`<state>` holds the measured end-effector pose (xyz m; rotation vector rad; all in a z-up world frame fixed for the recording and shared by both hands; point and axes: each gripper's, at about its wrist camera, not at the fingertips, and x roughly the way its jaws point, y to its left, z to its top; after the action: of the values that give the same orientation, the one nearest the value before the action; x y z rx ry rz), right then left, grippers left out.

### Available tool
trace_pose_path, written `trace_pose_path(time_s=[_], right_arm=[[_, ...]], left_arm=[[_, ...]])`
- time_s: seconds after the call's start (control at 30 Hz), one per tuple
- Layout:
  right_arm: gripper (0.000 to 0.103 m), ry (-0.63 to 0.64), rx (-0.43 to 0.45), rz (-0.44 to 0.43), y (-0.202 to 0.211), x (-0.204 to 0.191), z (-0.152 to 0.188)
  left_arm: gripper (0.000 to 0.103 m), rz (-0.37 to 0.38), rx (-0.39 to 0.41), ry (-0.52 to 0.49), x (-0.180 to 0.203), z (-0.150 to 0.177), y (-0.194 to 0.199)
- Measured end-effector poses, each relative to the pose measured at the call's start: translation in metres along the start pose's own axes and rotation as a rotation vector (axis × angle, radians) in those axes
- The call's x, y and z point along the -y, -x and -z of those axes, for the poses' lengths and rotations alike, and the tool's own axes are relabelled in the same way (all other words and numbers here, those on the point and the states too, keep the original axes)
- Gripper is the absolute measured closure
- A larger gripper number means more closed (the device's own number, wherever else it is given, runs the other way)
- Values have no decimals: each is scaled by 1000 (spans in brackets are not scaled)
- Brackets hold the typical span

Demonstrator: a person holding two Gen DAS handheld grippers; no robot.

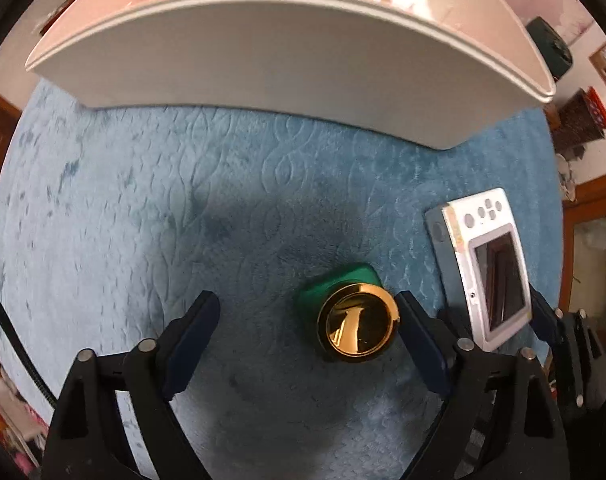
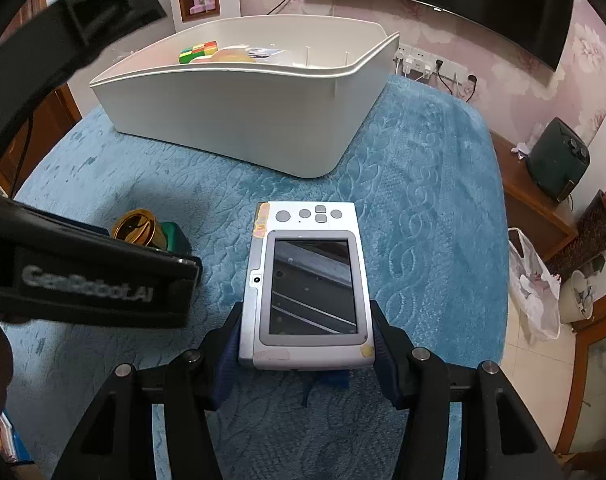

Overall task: Organize rigid objects
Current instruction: 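Grasp the green-and-gold jar with the left tool while the right tool grasps the white device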

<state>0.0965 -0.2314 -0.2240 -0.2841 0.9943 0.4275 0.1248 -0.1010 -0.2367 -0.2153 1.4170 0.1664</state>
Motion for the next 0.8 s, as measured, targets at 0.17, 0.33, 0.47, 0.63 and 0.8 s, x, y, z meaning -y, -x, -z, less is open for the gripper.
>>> trace_pose_path(time_s=[0.17,0.33,0.47,0.63,0.8], right_arm=[[46,6,-6,12,0,-1,-1],[46,-5,-13,11,2,-2,-3],[46,-12,16,-17,19,-7,-8],[46,-25,61,-63,47,-18,-14],[46,-37,137,-97,88,-30,-29]], left_arm=[[56,-1,15,-17,3,7,5],[57,-15,5,-48,2,13,9],[57,-42,9,-75,-6,17,20],[57,-71,72,-113,-23,21,54],[57,-97,169,-131,-42,15,100]])
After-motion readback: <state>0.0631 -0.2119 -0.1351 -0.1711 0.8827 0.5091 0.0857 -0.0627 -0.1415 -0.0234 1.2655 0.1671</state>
